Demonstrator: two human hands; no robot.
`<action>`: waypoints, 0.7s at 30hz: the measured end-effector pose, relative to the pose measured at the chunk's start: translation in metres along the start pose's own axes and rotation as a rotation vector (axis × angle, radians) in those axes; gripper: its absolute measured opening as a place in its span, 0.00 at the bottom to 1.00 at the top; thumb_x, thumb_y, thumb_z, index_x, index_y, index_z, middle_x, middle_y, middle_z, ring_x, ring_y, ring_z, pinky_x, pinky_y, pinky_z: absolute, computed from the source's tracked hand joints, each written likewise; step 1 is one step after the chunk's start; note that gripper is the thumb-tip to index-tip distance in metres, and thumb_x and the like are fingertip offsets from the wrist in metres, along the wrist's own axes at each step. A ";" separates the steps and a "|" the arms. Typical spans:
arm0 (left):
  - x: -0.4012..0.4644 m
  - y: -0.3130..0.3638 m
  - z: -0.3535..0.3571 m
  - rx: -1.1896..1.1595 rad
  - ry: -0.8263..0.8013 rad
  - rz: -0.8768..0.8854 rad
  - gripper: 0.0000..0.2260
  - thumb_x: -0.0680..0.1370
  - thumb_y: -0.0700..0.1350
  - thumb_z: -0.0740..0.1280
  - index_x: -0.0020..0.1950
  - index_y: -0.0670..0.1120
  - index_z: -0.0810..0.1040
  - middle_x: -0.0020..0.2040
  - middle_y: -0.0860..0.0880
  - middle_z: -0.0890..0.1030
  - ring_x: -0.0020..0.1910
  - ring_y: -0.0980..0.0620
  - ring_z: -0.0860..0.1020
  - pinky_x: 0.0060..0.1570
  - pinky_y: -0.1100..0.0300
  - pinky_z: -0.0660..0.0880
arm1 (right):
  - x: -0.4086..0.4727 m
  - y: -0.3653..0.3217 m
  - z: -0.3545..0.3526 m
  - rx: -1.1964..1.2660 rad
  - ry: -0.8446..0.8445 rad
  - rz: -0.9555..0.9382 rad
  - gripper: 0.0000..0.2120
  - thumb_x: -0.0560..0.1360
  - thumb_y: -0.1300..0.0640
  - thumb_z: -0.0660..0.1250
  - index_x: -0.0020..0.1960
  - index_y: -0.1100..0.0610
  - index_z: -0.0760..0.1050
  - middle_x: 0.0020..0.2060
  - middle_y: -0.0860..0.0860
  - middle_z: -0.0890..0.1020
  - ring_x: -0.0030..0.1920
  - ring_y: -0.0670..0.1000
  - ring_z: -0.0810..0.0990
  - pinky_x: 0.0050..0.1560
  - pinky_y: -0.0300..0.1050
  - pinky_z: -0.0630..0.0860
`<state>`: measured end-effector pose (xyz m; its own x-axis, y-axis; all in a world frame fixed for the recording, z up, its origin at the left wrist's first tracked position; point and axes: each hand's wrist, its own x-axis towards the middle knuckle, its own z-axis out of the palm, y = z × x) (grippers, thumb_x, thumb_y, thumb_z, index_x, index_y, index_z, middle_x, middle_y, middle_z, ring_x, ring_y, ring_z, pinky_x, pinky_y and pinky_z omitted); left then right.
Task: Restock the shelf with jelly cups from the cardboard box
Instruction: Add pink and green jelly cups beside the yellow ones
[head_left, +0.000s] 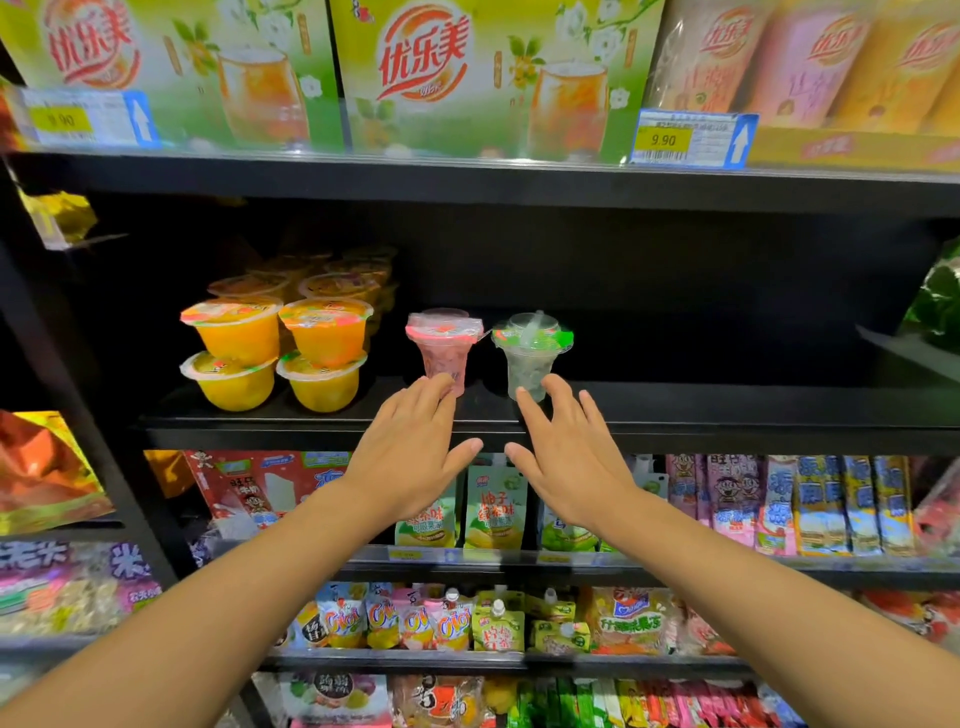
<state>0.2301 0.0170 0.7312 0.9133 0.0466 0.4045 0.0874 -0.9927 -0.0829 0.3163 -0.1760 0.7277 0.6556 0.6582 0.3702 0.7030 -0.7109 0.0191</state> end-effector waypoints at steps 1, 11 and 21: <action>0.001 -0.001 0.001 0.007 0.000 0.002 0.35 0.80 0.65 0.45 0.78 0.42 0.63 0.77 0.46 0.63 0.76 0.48 0.61 0.75 0.51 0.61 | 0.002 0.000 0.000 0.007 -0.002 -0.001 0.31 0.83 0.40 0.52 0.81 0.55 0.53 0.77 0.58 0.54 0.78 0.57 0.56 0.79 0.58 0.51; 0.017 -0.009 0.003 -0.015 -0.021 -0.003 0.37 0.79 0.68 0.41 0.79 0.45 0.60 0.78 0.47 0.61 0.77 0.50 0.59 0.74 0.52 0.60 | 0.019 0.003 -0.016 0.126 -0.071 -0.013 0.31 0.83 0.38 0.48 0.80 0.55 0.56 0.76 0.56 0.55 0.74 0.58 0.62 0.78 0.54 0.53; 0.040 -0.014 0.004 -0.049 -0.056 -0.004 0.38 0.78 0.68 0.43 0.77 0.44 0.64 0.75 0.48 0.64 0.74 0.50 0.63 0.70 0.53 0.65 | 0.048 0.010 -0.021 0.189 -0.137 -0.043 0.28 0.84 0.40 0.48 0.77 0.54 0.61 0.73 0.56 0.58 0.70 0.58 0.66 0.73 0.54 0.59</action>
<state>0.2672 0.0334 0.7450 0.9340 0.0553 0.3529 0.0728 -0.9967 -0.0364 0.3486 -0.1565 0.7649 0.6460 0.7235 0.2436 0.7619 -0.6308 -0.1471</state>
